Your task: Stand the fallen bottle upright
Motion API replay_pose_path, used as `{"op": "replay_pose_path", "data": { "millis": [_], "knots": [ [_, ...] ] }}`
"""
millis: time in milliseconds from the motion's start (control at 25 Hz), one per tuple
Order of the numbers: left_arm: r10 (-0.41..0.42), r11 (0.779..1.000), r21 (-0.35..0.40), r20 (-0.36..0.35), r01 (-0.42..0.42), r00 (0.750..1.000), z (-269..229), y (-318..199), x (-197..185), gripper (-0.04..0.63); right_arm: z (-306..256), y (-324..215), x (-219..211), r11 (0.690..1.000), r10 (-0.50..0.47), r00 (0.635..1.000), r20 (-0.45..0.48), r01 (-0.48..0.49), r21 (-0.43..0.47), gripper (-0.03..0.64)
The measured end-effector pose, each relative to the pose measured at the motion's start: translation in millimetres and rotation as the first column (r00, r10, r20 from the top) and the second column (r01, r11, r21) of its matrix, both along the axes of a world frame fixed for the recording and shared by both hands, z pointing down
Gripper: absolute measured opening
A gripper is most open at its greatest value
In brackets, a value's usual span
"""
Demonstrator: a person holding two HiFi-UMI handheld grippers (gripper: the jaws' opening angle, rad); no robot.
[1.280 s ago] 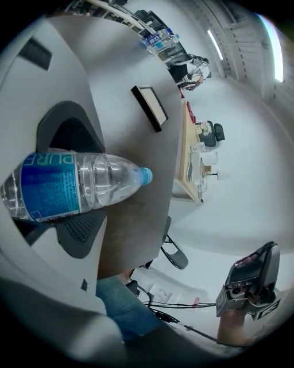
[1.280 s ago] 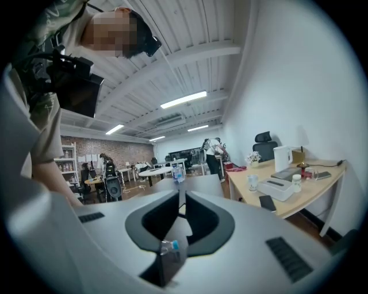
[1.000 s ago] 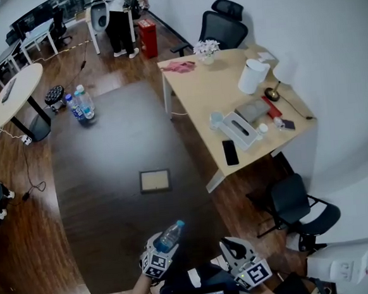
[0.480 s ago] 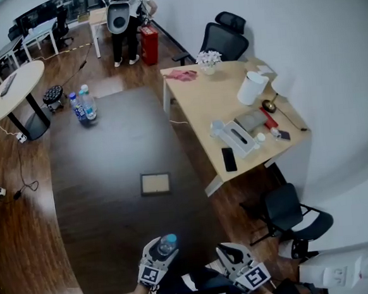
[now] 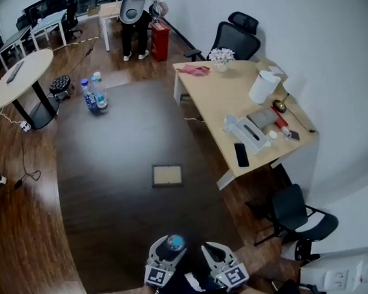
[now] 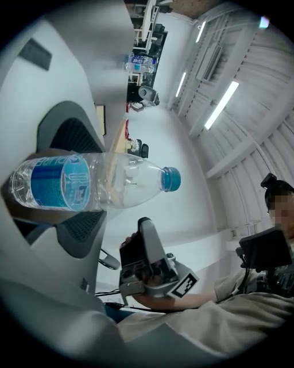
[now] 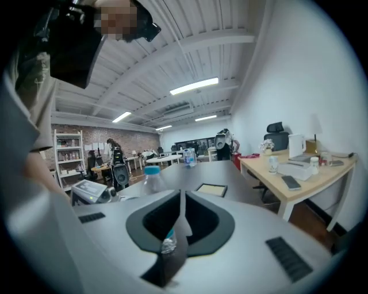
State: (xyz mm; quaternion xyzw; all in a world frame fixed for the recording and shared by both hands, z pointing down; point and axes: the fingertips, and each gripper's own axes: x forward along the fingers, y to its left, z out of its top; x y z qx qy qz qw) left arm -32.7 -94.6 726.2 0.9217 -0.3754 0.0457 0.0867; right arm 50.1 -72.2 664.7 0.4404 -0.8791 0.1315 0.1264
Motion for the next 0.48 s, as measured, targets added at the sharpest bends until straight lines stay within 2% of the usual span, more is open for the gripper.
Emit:
{"op": "replay_pose_path", "data": {
  "millis": [120,240,480],
  "knots": [
    [-0.016,0.999,0.045,-0.012,0.017,1.0,-2.9,-0.9,2.0,0.307,18.8,13.9,-36.5,0.998,-0.043,0.999,0.003,0.043,-0.036,0.048],
    [-0.013,0.997,0.08,-0.008,0.013,1.0,-3.9,4.7,0.5,0.307,21.2,16.4,-59.8,0.998,-0.063,0.998,0.009,0.064,-0.003,0.048],
    [0.02,0.995,0.103,-0.057,-0.014,0.998,-8.3,15.8,-8.6,0.307,21.3,16.5,-62.9,1.0,-0.022,0.999,0.029,0.022,0.006,0.063]
  ]
}}
